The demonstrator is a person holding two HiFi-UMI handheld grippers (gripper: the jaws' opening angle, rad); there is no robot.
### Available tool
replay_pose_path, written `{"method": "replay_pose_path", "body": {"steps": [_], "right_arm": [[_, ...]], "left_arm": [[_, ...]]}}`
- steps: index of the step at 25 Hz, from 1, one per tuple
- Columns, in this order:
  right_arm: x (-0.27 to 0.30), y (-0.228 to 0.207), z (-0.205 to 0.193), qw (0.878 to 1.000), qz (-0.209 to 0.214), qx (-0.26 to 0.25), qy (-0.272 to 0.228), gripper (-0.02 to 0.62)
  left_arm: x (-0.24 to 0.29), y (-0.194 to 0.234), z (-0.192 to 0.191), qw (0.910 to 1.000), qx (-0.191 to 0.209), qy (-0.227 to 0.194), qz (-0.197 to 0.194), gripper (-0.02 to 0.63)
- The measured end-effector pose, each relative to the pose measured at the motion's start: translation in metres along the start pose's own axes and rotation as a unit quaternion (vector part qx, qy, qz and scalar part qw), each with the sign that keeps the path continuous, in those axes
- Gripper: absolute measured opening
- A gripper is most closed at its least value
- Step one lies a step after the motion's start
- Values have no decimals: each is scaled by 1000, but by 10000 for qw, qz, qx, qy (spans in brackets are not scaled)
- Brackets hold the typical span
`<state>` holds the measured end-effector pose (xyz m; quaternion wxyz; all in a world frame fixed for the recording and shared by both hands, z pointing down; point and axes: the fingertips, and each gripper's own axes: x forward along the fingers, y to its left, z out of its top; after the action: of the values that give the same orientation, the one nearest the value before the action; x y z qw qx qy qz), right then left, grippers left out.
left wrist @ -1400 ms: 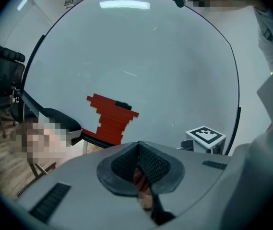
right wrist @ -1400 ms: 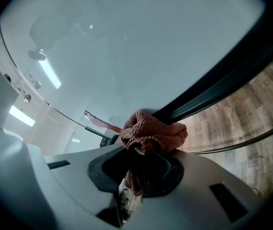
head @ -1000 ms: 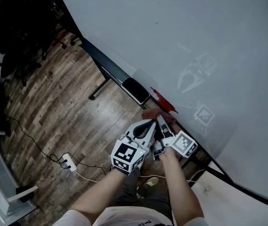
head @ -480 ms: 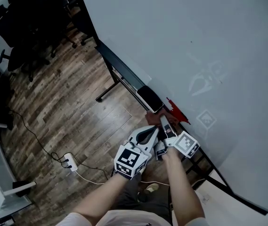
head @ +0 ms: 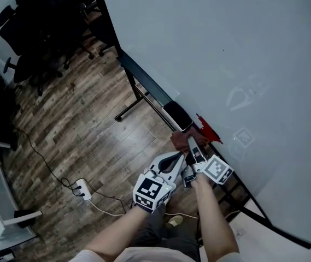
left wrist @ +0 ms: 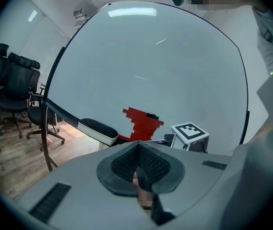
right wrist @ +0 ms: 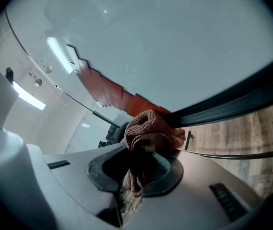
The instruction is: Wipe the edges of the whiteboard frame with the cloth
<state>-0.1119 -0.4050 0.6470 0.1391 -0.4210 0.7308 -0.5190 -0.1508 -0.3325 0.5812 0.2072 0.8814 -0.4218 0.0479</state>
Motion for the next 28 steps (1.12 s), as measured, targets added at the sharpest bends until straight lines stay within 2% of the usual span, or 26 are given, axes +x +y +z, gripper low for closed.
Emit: {"method": "replay_pose_path", "body": {"steps": [6, 13, 21, 28], "right_arm": [[-31, 14, -7, 9998, 190, -78, -4, 55], [-90, 28, -9, 9993, 116, -350, -12, 55], [-149, 96, -3, 9937, 381, -1053, 88, 55], [-199, 147, 0, 9907, 579, -1232, -38, 55]], "left_arm": [[-11, -22, -2, 10000, 39, 9, -40, 9], [-22, -63, 2, 9999, 122, 29, -108, 9], [-50, -104, 40, 9997, 231, -61, -101, 9], [-87, -132, 78, 9994, 269, -211, 65, 9]]}}
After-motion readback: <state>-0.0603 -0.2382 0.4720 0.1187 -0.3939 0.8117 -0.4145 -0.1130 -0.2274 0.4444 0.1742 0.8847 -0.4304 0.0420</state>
